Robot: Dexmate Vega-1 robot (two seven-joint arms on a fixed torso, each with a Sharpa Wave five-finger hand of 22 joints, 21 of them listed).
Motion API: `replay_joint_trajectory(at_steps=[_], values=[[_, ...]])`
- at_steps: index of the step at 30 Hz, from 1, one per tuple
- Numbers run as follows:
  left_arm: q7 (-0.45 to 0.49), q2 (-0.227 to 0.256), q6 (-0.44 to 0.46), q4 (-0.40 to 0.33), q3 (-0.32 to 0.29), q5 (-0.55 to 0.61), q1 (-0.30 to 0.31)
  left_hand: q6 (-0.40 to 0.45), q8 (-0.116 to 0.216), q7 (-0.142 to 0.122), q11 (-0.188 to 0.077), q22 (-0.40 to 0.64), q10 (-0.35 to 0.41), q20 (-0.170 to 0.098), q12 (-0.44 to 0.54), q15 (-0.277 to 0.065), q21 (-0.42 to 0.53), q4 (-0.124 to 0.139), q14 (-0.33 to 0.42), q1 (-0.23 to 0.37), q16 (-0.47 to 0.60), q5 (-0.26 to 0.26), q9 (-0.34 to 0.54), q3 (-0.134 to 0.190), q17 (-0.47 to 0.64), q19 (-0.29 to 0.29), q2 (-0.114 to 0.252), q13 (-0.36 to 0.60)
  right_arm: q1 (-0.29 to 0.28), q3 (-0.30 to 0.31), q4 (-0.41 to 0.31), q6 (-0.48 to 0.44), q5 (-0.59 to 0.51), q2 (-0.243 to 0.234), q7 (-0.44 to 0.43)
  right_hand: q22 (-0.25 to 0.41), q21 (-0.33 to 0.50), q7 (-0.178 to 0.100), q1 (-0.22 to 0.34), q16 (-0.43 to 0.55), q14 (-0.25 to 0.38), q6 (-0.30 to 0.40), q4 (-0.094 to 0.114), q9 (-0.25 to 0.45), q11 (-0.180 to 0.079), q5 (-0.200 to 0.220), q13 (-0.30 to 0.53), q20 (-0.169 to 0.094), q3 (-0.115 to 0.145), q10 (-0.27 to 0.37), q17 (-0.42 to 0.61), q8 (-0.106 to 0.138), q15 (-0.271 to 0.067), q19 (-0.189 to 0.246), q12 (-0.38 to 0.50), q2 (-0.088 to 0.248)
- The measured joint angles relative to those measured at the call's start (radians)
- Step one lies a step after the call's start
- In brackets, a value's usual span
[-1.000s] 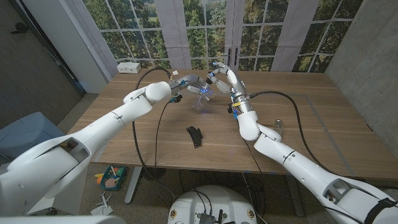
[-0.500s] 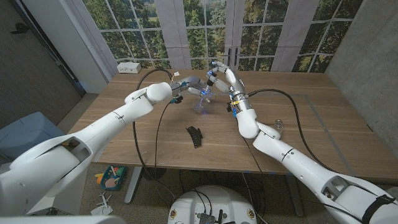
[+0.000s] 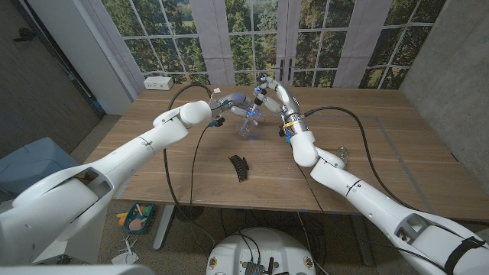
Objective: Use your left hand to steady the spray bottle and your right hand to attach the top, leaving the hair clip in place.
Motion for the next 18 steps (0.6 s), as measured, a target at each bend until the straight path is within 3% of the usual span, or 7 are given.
replay_joint_trajectory(at_steps=[18], values=[[0.017, -0.006, -0.011, 0.01, -0.009, 0.0, 0.002, 0.0, 0.0, 0.0, 0.0, 0.0, 0.0, 0.0, 0.0, -0.005, 0.004, 0.004, 0.006, 0.0, 0.0, 0.0, 0.0, -0.004, 0.0, 0.0, 0.0, 0.005, 0.007, 0.01, 0.049, 0.045, 0.034, 0.01, -0.038, 0.0, 0.014, 0.034, -0.046, 0.013, 0.013, -0.01, 0.012, 0.014, 0.024, 0.004, 0.002, 0.006, -0.019, 0.002, 0.014, 0.002, 0.013, 0.029, 0.0, -0.004]])
